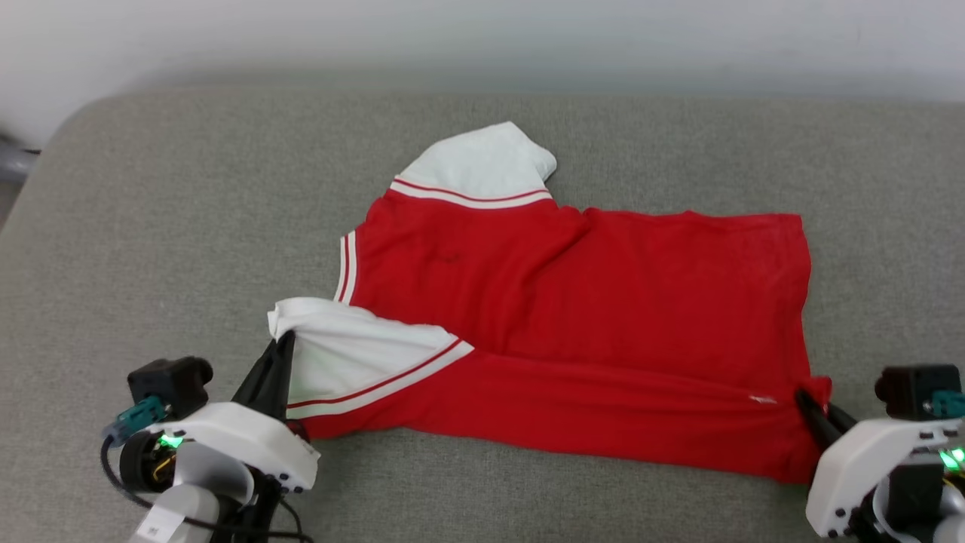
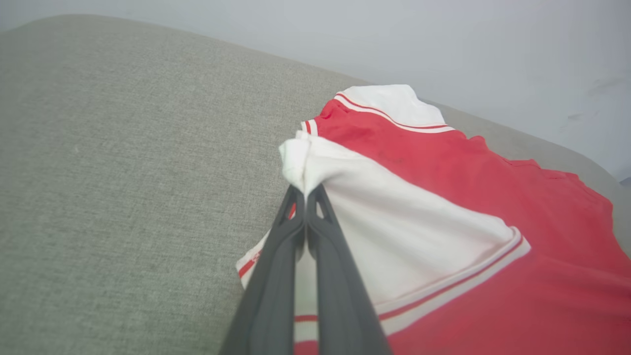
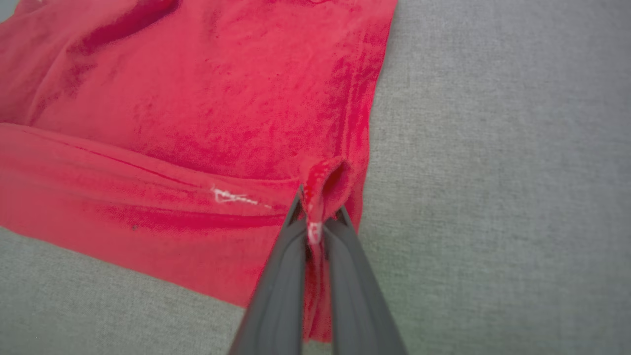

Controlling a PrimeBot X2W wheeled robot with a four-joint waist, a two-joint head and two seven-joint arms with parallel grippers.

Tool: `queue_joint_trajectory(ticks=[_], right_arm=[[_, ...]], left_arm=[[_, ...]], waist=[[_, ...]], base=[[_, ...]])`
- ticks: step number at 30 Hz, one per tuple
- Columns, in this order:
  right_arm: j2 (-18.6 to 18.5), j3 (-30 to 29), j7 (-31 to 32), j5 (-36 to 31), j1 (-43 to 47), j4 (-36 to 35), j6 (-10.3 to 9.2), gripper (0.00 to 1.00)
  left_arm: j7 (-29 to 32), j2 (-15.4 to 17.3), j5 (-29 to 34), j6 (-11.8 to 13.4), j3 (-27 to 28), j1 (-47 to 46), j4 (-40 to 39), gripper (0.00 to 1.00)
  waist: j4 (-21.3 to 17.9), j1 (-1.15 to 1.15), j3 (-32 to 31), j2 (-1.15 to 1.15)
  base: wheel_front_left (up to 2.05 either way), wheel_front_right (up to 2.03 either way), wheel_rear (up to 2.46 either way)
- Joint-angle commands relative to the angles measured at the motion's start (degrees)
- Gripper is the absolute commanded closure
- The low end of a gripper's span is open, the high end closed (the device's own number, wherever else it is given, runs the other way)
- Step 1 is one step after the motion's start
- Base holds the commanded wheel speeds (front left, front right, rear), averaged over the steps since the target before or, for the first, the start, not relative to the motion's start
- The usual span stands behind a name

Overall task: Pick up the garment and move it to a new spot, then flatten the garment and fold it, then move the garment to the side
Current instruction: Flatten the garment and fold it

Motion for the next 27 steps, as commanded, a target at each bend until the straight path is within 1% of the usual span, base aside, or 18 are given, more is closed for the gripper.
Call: queue_joint_trajectory(ticks=[1, 6, 8, 9, 10, 11, 12, 13, 14, 15, 16, 17, 23, 27], right_arm=[[-0.4, 0.5, -0.5, -0.2, -1.6, 0.6, -0.09, 1.0], [-1.8, 3.8, -2.8, -0.2, -6.9, 4.7, -0.08, 1.0], [-2.5, 5.5, -4.1, -0.2, -9.0, 6.5, -0.07, 1.0], [-2.8, 6.1, -4.9, -0.1, -10.0, 7.6, -0.08, 0.97], [-3.2, 6.6, -5.3, 0.0, -10.5, 8.6, -0.08, 0.87], [-3.6, 7.0, -5.8, -0.2, -11.2, 9.7, -0.08, 0.82], [-3.8, 7.5, -6.2, 0.0, -11.8, 10.5, -0.08, 0.7], [-4.0, 7.9, -6.8, 0.3, -12.3, 11.4, -0.08, 0.54], [-4.3, 8.1, -7.2, 0.4, -12.6, 12.3, -0.08, 0.25], [-4.4, 8.3, -8.0, 0.7, -12.9, 13.0, -0.08, 0.18], [-4.5, 8.3, -8.9, 1.1, -13.0, 13.5, -0.08, 0.04], [-4.7, 8.6, -10.3, 1.0, -13.0, 13.7, -0.08, 0.0], [-3.1, 6.6, -21.9, 1.8, -11.2, 13.3, -0.07, 0.0], [-2.5, 5.7, -26.0, 1.1, -9.9, 12.4, -0.07, 0.0]], left_arm=[[-0.6, -0.5, 0.1, -0.5, -0.1, -1.2, 1.0, 1.0], [-0.1, -2.1, -0.9, -2.9, -1.5, -5.2, 7.7, 1.0], [-0.5, -1.9, -0.6, -3.4, -1.5, -6.4, 9.8, 1.0], [-0.3, -2.1, -0.8, -4.0, -1.8, -6.8, 10.9, 1.0], [-0.3, -2.4, -1.1, -4.3, -2.0, -7.0, 11.7, 1.0], [-0.3, -2.5, -1.1, -4.6, -2.2, -7.3, 12.6, 1.0], [-0.1, -2.5, -1.1, -5.0, -2.4, -7.6, 13.4, 1.0], [0.0, -2.7, -1.4, -5.2, -2.5, -7.8, 14.1, 0.93], [-0.2, -2.8, -1.4, -5.4, -2.6, -8.1, 14.7, 0.72], [-0.4, -2.9, -1.4, -5.4, -2.6, -8.3, 15.1, 0.53], [-0.8, -2.9, -1.2, -5.3, -2.5, -8.6, 15.5, 0.2], [-1.3, -2.9, -0.9, -5.0, -2.4, -8.8, 15.8, 0.0], [-3.0, -1.9, 0.1, -3.7, -2.1, -8.1, 15.7, 0.0], [-2.4, -0.6, 0.7, -2.3, -2.0, -7.1, 14.0, 0.0]], waist=[[-0.3, -0.01, 1.8, 0.0], [-0.8, -0.01, 4.6, 0.0], [-1.3, -0.01, 5.6, 0.0], [-1.5, -0.01, 5.9, 0.0], [-1.5, -0.01, 6.0, 0.0], [-1.6, -0.01, 6.2, 0.0], [-1.5, -0.01, 6.3, 0.0], [-1.5, -0.01, 6.3, 0.0], [-1.4, -0.01, 6.3, 0.0], [-1.3, -0.01, 6.2, 0.0], [-1.2, -0.01, 6.0, 0.0], [-1.1, -0.01, 5.7, 0.0], [-0.5, -0.01, 2.7, 0.0], [-0.6, -0.01, 0.2, 0.0]], base=[[0.0, 0.0, 0.0], [0.0, 0.0, 0.0], [0.0, 0.0, 0.0], [0.0, 0.0, 0.0], [0.0, 0.0, 0.0], [0.0, 0.0, 0.0], [0.0, 0.0, 0.0], [0.0, 0.0, 0.0], [0.0, 0.0, 0.0], [0.0, 0.0, 0.0], [0.0, 0.0, 0.0], [0.0, 0.0, 0.0], [0.0, 0.0, 0.0], [0.0, 0.0, 0.0]])
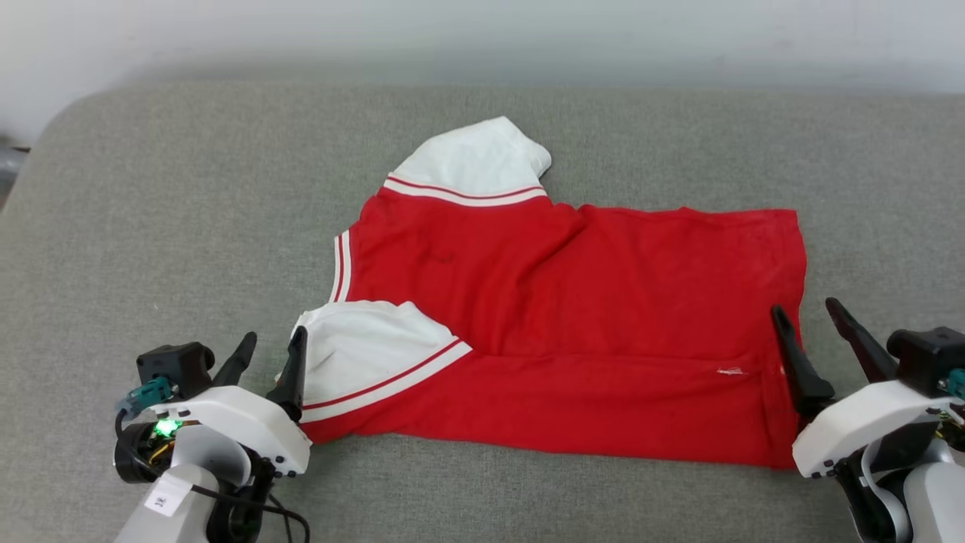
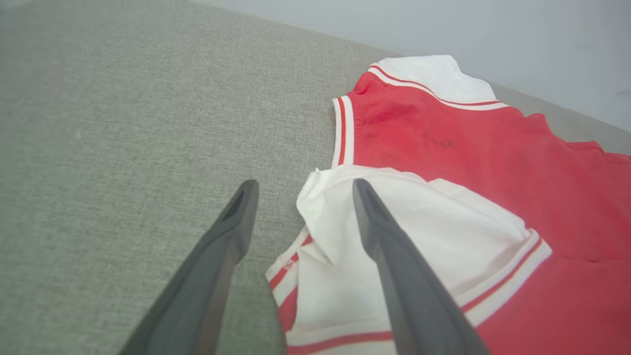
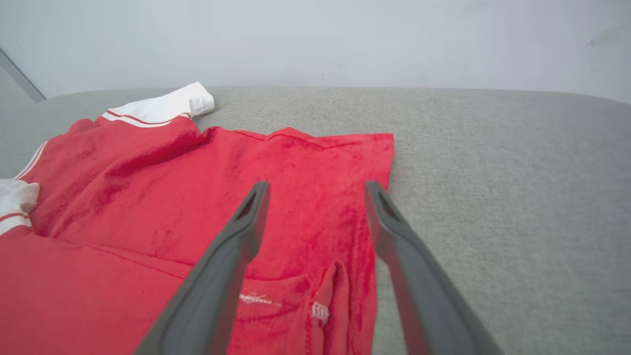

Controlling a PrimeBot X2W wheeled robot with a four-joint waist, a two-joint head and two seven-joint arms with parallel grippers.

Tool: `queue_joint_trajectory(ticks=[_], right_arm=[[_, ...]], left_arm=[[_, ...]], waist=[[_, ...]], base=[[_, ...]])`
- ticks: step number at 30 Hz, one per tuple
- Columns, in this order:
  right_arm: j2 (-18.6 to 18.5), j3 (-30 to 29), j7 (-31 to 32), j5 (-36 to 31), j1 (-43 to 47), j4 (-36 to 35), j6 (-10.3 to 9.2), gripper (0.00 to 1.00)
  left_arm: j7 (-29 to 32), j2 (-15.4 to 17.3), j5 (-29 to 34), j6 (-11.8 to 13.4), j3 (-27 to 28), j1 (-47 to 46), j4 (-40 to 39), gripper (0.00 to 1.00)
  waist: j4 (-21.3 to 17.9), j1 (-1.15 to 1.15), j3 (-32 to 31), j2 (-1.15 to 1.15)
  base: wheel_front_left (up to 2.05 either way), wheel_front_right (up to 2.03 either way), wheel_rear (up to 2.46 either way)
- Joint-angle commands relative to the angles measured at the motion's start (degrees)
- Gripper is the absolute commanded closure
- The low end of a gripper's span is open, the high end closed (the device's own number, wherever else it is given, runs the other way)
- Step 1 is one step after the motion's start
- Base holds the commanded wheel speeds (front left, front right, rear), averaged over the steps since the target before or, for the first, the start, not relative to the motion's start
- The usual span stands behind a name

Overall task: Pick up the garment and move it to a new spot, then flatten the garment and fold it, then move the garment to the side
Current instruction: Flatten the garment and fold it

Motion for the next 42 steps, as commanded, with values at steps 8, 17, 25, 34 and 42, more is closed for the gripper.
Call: queue_joint_trajectory(ticks=[8, 17, 25, 34, 42], right_arm=[[3.7, -4.4, -0.4, -2.2, 5.6, -4.3, -0.05, 0.0], [7.0, -5.8, 2.7, -3.5, 10.0, -10.4, -0.05, 0.0], [7.8, -5.5, 3.9, -3.5, 8.2, -13.1, -0.05, 0.0], [7.4, -6.6, 6.9, -1.8, 7.9, -12.4, -0.04, 0.0], [4.4, -8.3, 21.5, 2.0, 10.0, -11.3, -0.04, 0.0]], left_arm=[[11.6, 5.4, -2.6, 0.7, -0.2, 3.8, -6.8, 0.0], [34.1, 11.4, -12.9, 1.6, -0.2, 7.9, -13.6, 0.0], [40.6, 12.3, -15.2, 3.4, -0.3, 5.0, -12.7, 0.0], [48.3, 9.0, -17.4, 2.3, -5.5, 4.3, -8.4, 1.0], [43.3, 10.1, -15.2, 1.4, -4.0, 3.7, -10.4, 1.0]], waist=[[-0.2, -0.01, -5.7, 0.0], [-2.3, -0.01, -5.9, 0.0], [-4.7, -0.01, -1.6, 0.0], [-6.2, -0.01, 1.0, 0.0], [-5.6, -0.01, 0.3, 0.0]], base=[[0.0, 0.0, 0.0], [0.0, 0.0, 0.0], [0.0, 0.0, 0.0], [0.0, 0.0, 0.0], [0.0, 0.0, 0.0]])
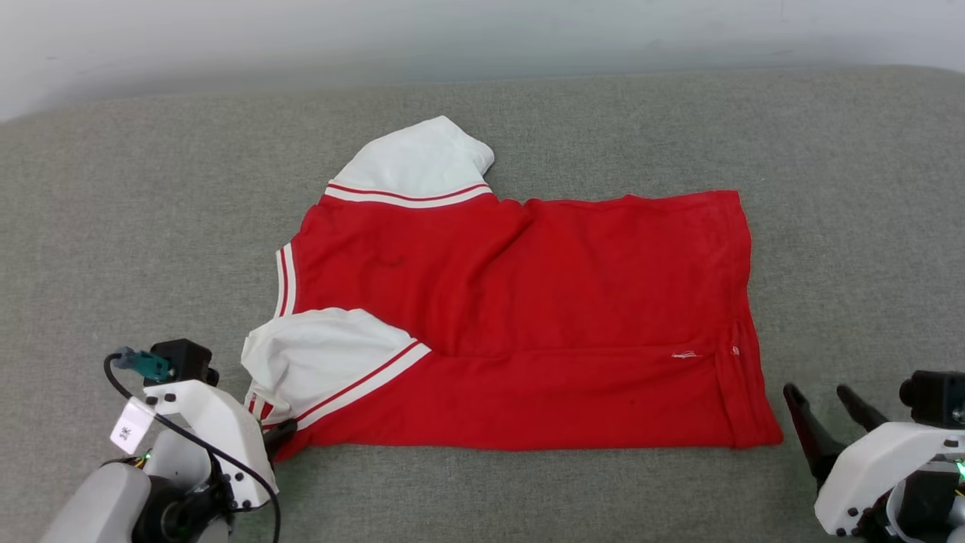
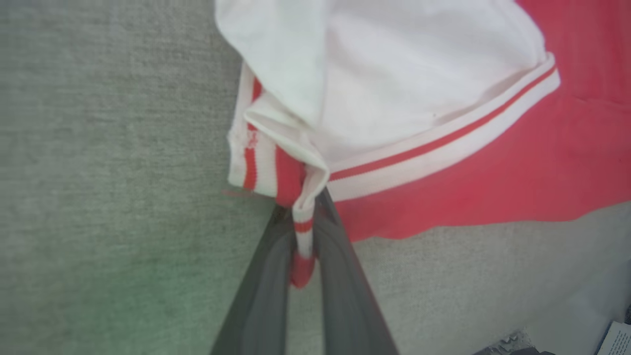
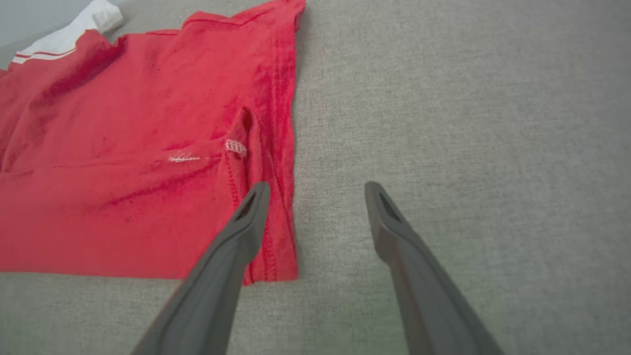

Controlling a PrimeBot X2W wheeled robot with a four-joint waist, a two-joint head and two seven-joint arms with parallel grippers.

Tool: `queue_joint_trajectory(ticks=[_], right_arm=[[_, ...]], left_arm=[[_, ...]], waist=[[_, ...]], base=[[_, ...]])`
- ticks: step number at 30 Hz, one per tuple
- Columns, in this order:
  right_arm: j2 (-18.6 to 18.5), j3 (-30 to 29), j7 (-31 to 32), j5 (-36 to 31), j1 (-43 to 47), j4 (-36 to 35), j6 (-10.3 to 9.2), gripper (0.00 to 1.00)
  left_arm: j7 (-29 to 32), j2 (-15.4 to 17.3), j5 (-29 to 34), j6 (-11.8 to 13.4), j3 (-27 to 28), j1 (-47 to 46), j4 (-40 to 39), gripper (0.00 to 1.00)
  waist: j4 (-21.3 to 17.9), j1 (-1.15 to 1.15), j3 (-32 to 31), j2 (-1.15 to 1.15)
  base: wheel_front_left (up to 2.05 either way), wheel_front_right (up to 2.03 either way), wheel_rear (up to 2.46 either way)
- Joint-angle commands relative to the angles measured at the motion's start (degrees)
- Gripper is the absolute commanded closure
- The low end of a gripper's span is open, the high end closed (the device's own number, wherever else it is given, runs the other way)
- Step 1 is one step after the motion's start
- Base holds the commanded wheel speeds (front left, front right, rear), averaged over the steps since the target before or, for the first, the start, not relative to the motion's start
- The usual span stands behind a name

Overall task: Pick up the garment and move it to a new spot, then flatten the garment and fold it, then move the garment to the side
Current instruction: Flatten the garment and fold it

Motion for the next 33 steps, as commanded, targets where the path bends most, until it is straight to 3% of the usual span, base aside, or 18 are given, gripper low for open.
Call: queue_joint_trajectory(ticks=[1, 7, 13, 24, 25, 26, 33], right_arm=[[-1.0, -0.1, 3.9, 0.5, 0.8, 0.0, -0.04, 0.0], [-3.0, 1.8, 13.6, 1.9, 0.1, -1.6, -0.04, 0.0], [-4.2, 4.8, 17.4, 2.3, -2.8, -0.6, -0.04, 0.0], [-3.1, 10.9, 19.9, 3.6, -6.9, 12.7, 0.0, 0.0], [-3.1, 11.5, 19.9, 4.0, -6.9, 13.4, 0.06, 0.54], [-3.0, 11.7, 19.6, 4.5, -7.1, 13.9, 0.06, 1.0], [-5.6, 10.7, 18.1, 4.8, -7.9, 12.3, -0.03, 1.0]], left_arm=[[-1.2, -0.5, 0.9, 0.0, -0.5, 1.0, -0.6, 1.0], [-5.3, 1.2, 3.4, 1.2, 1.1, 1.3, -6.8, 1.0], [-6.3, 2.3, 5.4, 2.5, 1.2, 1.4, -12.5, 1.0], [-6.4, 1.9, 6.8, 3.5, 0.0, 1.5, -17.6, 1.0], [-6.5, 1.8, 6.6, 3.4, -0.1, 1.6, -17.6, 1.0], [-6.6, 1.8, 6.5, 3.3, -0.1, 1.8, -17.5, 1.0], [-8.7, 1.3, 6.9, 3.5, 0.1, 3.0, -16.3, 1.0]], waist=[[0.4, 0.0, -0.4, 0.0], [1.7, 0.0, -0.3, 0.0], [3.0, 0.0, 1.1, 0.0], [4.5, 0.0, 4.2, 0.0], [4.6, 0.0, 4.3, 0.0], [4.6, 0.0, 4.2, 0.0], [4.8, 0.0, 1.3, 0.0]], base=[[0.0, 0.0, 0.0], [0.0, 0.0, 0.0], [0.0, 0.0, 0.0], [0.0, 0.0, 0.0], [0.0, 0.0, 0.0], [0.0, 0.0, 0.0], [0.0, 0.0, 0.0]])
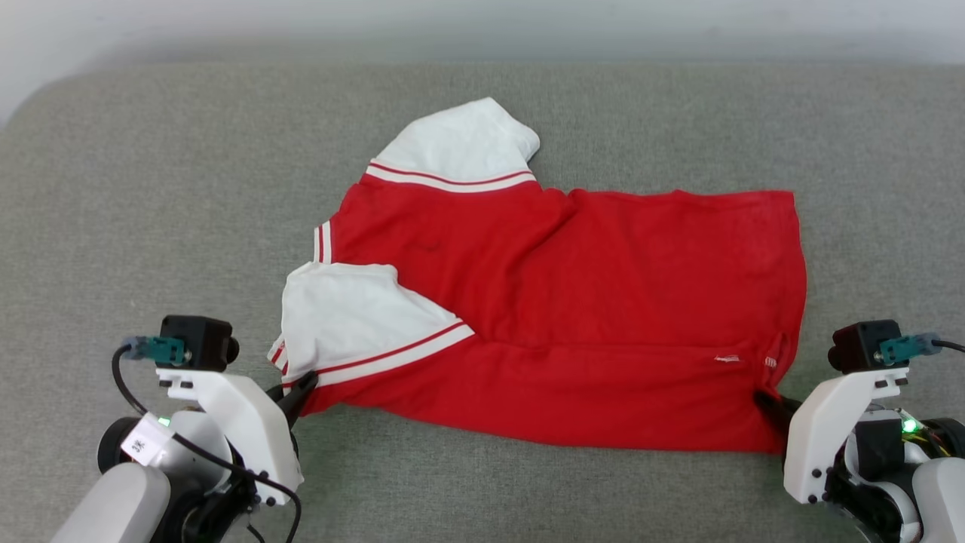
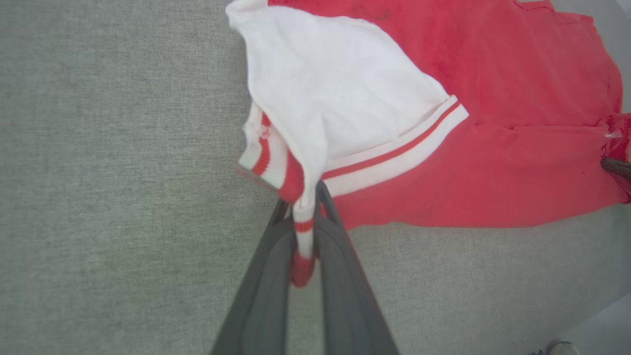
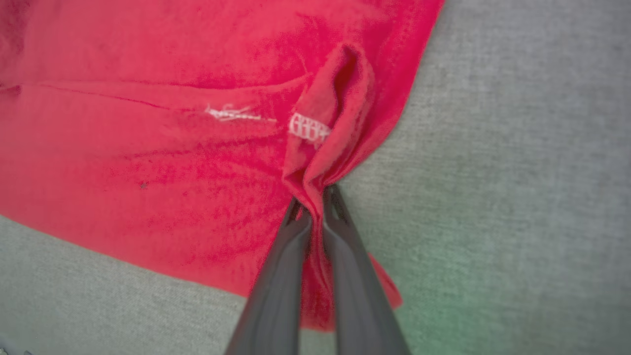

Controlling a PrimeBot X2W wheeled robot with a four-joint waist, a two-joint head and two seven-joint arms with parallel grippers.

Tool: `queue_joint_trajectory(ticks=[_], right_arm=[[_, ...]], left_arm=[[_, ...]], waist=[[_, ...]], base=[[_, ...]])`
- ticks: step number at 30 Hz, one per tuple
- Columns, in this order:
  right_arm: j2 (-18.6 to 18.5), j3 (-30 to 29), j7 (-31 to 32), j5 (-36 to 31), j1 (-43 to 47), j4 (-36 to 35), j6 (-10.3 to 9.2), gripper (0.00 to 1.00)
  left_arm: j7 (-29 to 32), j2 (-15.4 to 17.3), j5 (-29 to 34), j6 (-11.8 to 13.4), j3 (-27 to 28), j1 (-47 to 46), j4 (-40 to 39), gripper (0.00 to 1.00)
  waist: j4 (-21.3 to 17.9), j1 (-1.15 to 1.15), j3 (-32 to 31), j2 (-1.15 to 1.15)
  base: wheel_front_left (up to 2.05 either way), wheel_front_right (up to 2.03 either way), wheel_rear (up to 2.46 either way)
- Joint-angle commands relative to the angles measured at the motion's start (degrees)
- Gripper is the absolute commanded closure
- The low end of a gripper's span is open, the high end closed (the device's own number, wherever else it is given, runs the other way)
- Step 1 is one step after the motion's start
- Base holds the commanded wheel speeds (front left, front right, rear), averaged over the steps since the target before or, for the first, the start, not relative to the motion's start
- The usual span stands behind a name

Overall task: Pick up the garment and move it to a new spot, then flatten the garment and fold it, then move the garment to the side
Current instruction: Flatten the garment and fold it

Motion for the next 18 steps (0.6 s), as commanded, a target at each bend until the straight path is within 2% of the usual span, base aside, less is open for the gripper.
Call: queue_joint_trajectory(ticks=[1, 10, 18], right_arm=[[-0.3, 0.4, 0.6, 0.2, 1.6, 0.7, -0.03, 1.0], [-1.9, -0.7, 2.2, -0.1, 5.8, -4.4, -0.04, 1.0], [-1.8, -1.8, 5.2, 0.5, 14.0, -8.0, -0.04, 1.0]], left_arm=[[-0.6, -0.2, 0.0, -0.1, 0.1, 0.9, 0.3, 1.0], [-1.7, -0.3, -0.6, 0.7, -0.2, 5.6, 1.0, 1.0], [-1.2, 0.4, -2.6, 3.4, 0.1, 14.2, 0.7, 1.0]], waist=[[0.0, 0.0, -1.4, 0.0], [0.7, 0.0, -8.5, 0.0], [1.3, 0.0, -13.9, 0.0]], base=[[0.0, 0.0, 0.0], [0.0, 0.0, 0.0], [0.0, 0.0, 0.0]])
